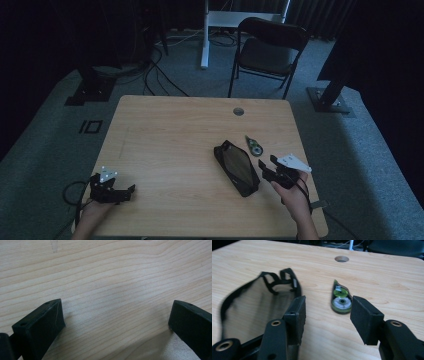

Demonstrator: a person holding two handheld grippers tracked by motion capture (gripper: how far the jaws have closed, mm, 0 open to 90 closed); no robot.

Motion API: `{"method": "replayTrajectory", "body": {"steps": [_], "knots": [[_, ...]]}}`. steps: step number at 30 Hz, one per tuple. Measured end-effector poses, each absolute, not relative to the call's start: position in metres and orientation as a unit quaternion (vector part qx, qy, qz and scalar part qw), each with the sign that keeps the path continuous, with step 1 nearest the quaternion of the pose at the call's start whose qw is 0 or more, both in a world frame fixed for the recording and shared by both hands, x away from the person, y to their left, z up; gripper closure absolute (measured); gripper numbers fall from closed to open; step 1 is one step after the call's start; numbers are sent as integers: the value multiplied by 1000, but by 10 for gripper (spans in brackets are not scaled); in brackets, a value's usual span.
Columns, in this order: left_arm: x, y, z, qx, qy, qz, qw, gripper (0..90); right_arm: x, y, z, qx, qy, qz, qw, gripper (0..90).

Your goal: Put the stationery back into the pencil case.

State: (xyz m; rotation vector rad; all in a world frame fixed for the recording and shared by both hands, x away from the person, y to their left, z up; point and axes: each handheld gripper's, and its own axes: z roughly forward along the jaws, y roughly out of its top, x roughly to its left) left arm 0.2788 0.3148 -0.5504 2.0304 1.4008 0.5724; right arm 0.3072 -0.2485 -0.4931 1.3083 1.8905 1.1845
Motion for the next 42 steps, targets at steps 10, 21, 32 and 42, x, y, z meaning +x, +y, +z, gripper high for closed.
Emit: {"method": "replayTrajectory", "body": {"steps": [10,21,32,42], "knots": [[279,315,-550,764,528,216,301,2,345,-252,-504,504,708,415,270,353],[279,315,-550,765,528,215,300,1,377,-251,-515,522,717,388,252,272],[279,315,-550,765,528,215,300,2,412,-245,-526,517,735,361,249,272],[279,315,-550,765,528,215,300,1,430,-234,-537,517,740,357,240,272]]}}
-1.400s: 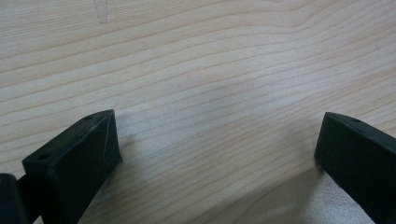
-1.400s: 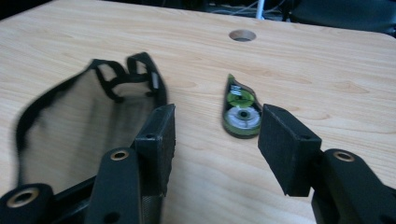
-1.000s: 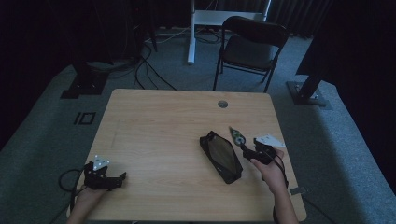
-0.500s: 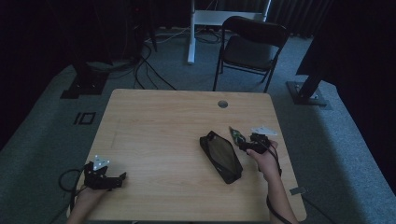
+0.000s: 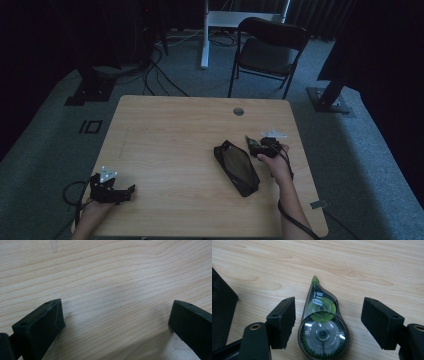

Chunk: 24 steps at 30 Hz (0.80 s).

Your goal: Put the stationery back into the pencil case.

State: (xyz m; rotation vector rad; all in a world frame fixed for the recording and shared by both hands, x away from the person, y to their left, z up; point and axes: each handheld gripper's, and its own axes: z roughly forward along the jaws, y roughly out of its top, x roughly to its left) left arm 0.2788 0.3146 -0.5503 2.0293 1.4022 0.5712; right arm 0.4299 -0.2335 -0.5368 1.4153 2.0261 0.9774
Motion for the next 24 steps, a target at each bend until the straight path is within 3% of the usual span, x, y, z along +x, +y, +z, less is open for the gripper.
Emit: {"method": "replayTrajectory", "body": {"steps": [14,24], "knots": [[279,315,-550,765,528,215,300,1,441,-223,-549,510,758,337,229,298],[279,315,-550,765,528,215,300,2,442,-222,-548,513,756,338,227,426]]}}
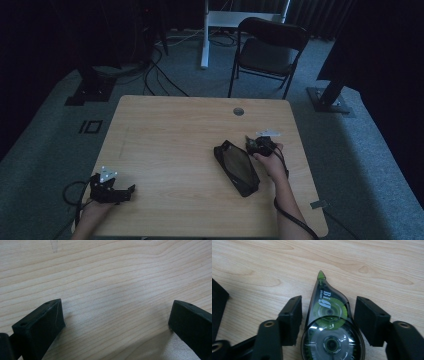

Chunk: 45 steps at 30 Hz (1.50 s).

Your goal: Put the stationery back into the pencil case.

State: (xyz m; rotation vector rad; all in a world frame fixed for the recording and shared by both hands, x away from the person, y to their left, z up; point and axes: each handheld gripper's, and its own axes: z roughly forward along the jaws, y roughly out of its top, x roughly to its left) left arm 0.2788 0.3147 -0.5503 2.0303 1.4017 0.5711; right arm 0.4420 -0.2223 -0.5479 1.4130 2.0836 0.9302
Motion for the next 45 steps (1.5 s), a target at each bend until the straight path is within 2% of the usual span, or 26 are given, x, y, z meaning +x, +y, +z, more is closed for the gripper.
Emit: {"method": "replayTrajectory", "body": {"steps": [1,9,41,45], "knots": [[279,315,-550,765,528,215,300,1,442,-222,-547,513,756,337,226,467],[279,315,-550,765,528,215,300,1,442,-221,-545,525,749,340,217,490],[279,315,-550,765,528,215,300,1,405,-238,-479,536,727,370,218,497],[279,315,-550,764,528,215,300,1,397,-237,-471,529,728,367,235,498]]}}
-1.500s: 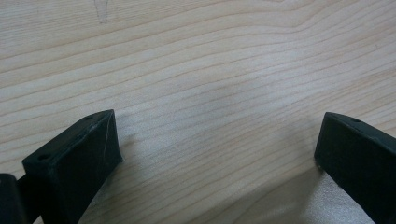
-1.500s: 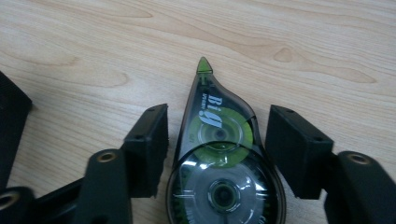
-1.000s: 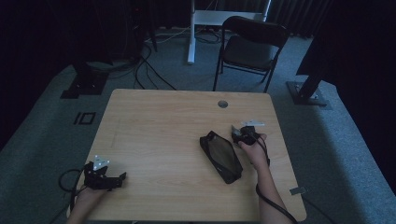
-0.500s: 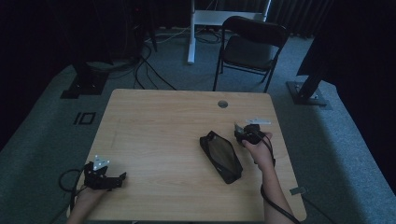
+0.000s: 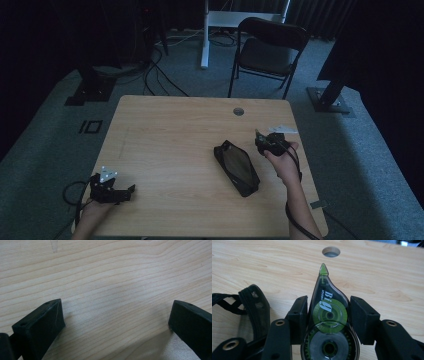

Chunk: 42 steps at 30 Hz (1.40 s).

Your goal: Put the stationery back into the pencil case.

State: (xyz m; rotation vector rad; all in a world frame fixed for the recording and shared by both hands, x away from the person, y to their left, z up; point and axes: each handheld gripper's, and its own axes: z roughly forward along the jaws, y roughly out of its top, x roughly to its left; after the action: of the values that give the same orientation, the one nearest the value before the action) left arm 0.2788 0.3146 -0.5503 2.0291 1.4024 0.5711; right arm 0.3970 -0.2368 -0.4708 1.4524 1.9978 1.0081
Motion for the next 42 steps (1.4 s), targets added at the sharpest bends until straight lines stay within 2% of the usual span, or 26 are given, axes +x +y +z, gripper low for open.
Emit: {"method": "replayTrajectory", "body": {"steps": [23,42], "knots": [[279,315,-550,765,528,215,300,1,354,-218,-435,496,728,423,212,499],[279,315,-550,764,529,215,300,1,334,-188,-435,482,746,416,193,499]]}}
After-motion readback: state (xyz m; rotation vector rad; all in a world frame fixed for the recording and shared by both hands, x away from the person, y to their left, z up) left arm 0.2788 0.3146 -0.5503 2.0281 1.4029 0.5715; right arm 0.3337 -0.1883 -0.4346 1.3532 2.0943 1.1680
